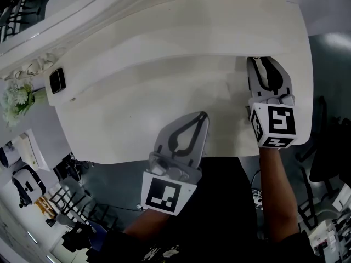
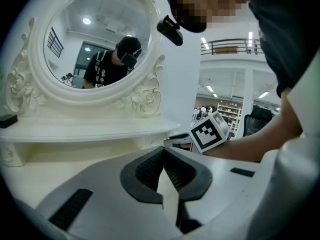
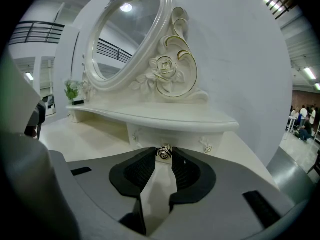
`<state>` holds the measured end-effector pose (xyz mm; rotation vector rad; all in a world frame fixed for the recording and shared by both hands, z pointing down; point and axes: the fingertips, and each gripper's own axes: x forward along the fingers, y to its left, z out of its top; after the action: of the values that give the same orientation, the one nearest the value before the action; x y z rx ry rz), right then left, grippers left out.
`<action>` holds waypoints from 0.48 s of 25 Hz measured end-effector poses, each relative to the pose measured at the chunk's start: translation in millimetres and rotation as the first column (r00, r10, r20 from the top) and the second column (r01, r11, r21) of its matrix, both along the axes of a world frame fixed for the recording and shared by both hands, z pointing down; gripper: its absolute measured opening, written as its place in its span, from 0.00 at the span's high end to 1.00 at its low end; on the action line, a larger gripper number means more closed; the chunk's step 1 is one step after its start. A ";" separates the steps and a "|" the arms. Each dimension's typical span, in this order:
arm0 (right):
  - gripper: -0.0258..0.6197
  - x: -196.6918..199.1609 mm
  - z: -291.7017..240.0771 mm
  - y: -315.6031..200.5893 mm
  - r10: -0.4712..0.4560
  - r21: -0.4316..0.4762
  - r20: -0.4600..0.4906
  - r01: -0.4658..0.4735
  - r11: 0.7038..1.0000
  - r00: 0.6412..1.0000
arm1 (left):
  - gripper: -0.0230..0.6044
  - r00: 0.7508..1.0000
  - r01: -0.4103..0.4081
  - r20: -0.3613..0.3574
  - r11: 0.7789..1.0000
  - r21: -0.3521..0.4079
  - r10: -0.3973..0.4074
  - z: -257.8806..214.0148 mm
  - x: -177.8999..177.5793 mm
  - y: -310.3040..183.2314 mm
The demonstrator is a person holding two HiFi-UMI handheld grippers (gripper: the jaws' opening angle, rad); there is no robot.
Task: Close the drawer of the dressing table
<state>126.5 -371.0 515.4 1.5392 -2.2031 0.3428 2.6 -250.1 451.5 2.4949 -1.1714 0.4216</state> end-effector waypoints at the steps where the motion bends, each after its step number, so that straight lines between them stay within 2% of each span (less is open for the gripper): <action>1: 0.81 -0.4 -0.3 -0.6 -0.004 0.004 -0.004 0.004 1.000 1.000 | 0.96 1.000 0.001 0.000 1.000 0.003 -0.001 -1.1 -0.4 -0.7; 7: 0.77 -5.1 -4.4 6.7 -0.029 0.002 -0.004 0.030 1.000 1.000 | 0.96 1.000 0.005 -0.001 1.000 0.023 -0.005 -12.1 -3.1 -3.6; 12: 0.79 0.3 -9.7 21.9 -0.029 0.016 -0.025 0.029 0.999 0.999 | 0.96 1.000 0.007 -0.004 0.999 0.045 -0.007 -16.7 1.0 3.3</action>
<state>126.8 -349.1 505.7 1.5106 -2.2122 0.2960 3.7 -246.8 434.7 2.5282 -1.2004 0.3930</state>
